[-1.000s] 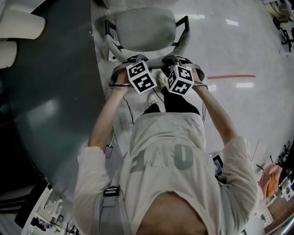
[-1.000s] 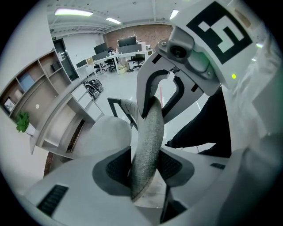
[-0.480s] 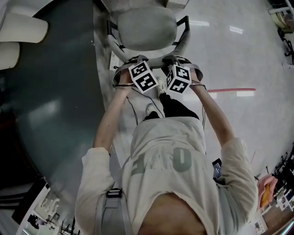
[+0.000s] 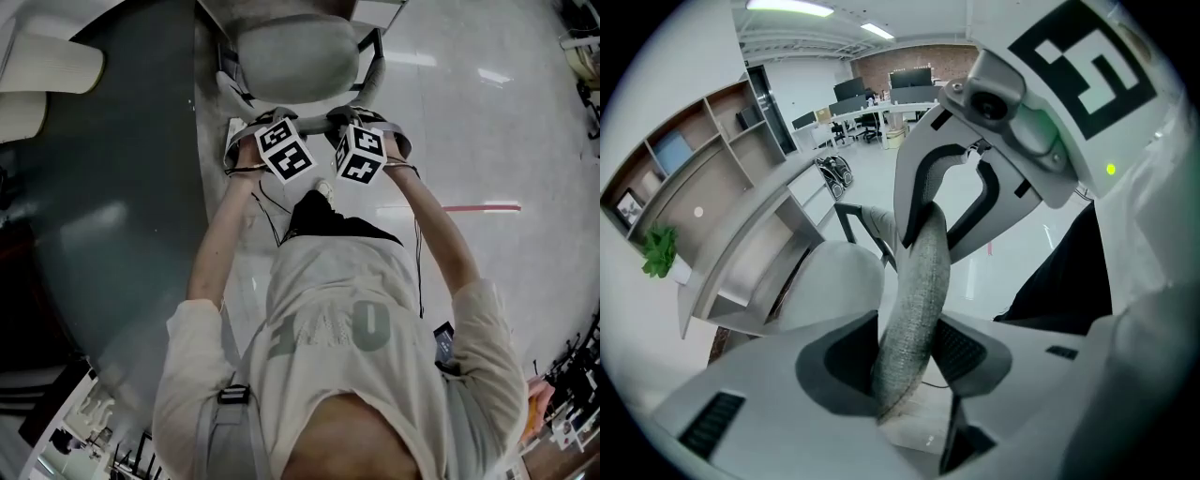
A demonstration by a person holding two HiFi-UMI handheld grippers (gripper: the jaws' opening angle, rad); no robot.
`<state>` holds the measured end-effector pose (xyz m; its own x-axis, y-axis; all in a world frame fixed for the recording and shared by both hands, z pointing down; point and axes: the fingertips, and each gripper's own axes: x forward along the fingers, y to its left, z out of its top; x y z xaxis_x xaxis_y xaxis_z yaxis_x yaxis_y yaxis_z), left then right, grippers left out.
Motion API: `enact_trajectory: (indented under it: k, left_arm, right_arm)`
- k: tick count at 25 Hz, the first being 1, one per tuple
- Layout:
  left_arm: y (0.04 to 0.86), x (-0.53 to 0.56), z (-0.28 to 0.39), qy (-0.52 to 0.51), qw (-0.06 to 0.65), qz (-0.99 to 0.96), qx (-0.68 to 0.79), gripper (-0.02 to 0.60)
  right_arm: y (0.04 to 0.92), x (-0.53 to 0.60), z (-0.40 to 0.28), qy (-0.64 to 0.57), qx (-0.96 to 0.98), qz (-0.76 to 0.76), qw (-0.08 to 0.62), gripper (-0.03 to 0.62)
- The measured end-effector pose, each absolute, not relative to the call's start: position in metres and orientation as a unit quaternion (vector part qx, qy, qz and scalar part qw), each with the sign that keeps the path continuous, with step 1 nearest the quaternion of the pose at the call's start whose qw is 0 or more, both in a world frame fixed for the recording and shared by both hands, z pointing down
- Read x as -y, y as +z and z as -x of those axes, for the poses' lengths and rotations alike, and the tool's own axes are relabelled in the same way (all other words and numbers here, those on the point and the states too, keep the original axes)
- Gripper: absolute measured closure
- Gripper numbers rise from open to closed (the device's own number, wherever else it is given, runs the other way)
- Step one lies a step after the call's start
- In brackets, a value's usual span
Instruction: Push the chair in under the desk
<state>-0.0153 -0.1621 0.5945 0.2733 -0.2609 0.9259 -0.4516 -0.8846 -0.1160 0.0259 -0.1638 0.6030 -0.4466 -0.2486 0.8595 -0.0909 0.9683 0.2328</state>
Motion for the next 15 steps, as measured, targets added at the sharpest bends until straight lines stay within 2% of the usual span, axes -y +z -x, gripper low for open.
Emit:
enact_trajectory:
  k: [15]
  left_arm:
    - [0.595,0.282,0.055,0.562,0.073,-0.793,0.223,0.407]
  right_arm:
    - [0.604,0.281,0.014,-0.070,0.853,-0.099,0.508,0.479]
